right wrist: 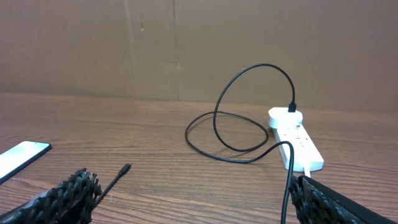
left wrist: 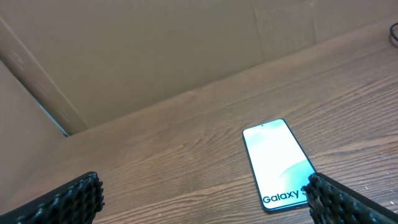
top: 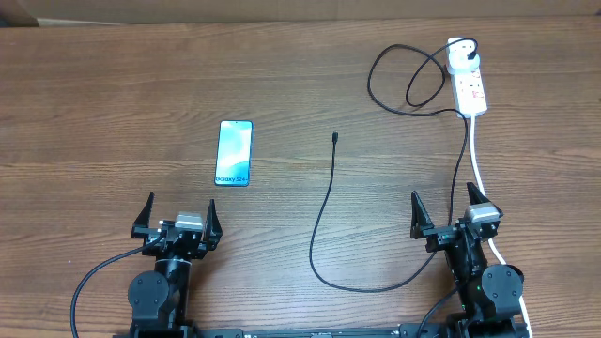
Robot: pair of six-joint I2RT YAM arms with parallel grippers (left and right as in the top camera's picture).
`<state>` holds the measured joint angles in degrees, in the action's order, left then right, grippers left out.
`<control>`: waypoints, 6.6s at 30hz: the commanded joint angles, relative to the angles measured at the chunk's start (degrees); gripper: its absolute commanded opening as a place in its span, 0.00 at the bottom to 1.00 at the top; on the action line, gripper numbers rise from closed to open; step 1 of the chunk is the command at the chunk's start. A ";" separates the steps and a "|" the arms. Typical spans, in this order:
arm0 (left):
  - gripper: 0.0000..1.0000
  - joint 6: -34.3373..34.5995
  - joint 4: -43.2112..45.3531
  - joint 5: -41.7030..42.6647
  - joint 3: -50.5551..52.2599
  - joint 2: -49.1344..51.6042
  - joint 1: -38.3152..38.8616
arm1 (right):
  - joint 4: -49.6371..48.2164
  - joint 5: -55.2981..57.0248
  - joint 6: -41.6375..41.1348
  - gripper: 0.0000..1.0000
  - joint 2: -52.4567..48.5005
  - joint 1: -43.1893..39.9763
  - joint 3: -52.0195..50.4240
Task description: Plug charger to phone and switch on socket
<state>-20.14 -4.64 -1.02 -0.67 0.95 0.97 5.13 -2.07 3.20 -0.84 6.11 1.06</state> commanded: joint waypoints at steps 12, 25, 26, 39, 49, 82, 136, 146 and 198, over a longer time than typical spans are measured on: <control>1.00 -1.27 0.26 0.61 0.39 -0.70 -0.59 | -0.35 0.52 -0.15 1.00 0.68 0.31 -0.59; 1.00 -1.27 0.26 0.61 0.39 -0.70 -0.59 | -0.35 0.52 -0.15 1.00 0.68 0.31 -0.59; 1.00 -1.25 0.26 0.61 0.39 -0.70 -0.59 | -0.35 0.52 -0.15 1.00 0.68 0.31 -0.59; 1.00 -1.27 0.26 0.61 0.39 -0.70 -0.59 | -0.35 0.52 -0.15 1.00 0.68 0.31 -0.59; 0.99 -1.27 0.26 0.61 0.39 -0.70 -0.59 | -0.35 0.52 -0.15 1.00 0.68 0.31 -0.59; 1.00 11.02 1.66 5.55 -0.83 -0.68 -0.59 | 1.22 -0.61 -0.15 1.00 0.68 0.31 0.76; 1.00 7.08 -74.84 16.15 -101.92 86.27 -0.50 | 61.79 -10.93 -3.39 1.00 -59.67 0.31 76.17; 1.00 12.04 -73.07 24.02 -106.68 95.84 -0.52 | 73.68 -14.60 -4.92 1.00 -78.16 0.31 90.73; 0.82 29.11 -57.77 0.48 -98.84 125.02 8.50 | 72.43 -14.53 -4.87 1.00 -81.48 0.31 90.71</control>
<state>10.13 -63.29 -1.10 -101.12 125.38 9.63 78.02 -16.58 -1.50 -82.39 6.09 90.43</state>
